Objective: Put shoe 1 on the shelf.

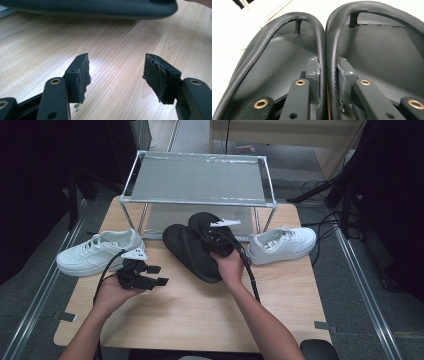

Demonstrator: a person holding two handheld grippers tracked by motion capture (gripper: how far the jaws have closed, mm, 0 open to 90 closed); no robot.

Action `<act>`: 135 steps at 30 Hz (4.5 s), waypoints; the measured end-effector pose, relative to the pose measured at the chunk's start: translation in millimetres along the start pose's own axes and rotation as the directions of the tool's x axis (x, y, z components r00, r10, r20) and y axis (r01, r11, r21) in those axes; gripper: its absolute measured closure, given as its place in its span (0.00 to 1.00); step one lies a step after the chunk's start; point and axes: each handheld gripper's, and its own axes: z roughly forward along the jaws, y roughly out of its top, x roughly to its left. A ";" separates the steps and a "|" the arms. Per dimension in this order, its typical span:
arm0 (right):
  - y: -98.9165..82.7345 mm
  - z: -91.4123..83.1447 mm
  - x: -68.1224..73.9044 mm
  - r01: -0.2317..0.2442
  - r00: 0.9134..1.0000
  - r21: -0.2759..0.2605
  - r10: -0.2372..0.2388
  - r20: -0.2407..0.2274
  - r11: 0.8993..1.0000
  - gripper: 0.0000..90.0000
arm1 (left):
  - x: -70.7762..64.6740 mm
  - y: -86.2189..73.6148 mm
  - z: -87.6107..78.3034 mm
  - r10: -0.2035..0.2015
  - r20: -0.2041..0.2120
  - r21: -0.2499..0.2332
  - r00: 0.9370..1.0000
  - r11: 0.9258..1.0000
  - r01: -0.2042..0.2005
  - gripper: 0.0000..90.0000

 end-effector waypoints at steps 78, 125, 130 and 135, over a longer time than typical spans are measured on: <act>-3.2 -31.1 -7.2 0.011 0.998 -0.012 -0.012 -0.056 1.000 0.67 | 10.6 17.7 11.5 -0.014 0.010 0.012 1.000 1.000 0.014 0.48; -89.0 -68.6 -19.0 0.054 0.989 0.045 -0.047 -0.137 0.997 1.00 | 56.1 169.4 -16.7 0.122 -0.021 -0.020 0.992 0.992 -0.123 1.00; -91.9 -65.3 -18.6 0.069 0.989 0.057 -0.061 -0.138 0.996 1.00 | 61.4 190.6 -19.1 0.131 -0.037 -0.018 0.991 0.991 -0.132 1.00; -93.0 -62.8 -19.3 0.068 0.989 0.062 -0.059 -0.137 0.996 1.00 | 65.8 209.2 -22.5 0.140 -0.059 -0.024 0.988 0.990 -0.142 1.00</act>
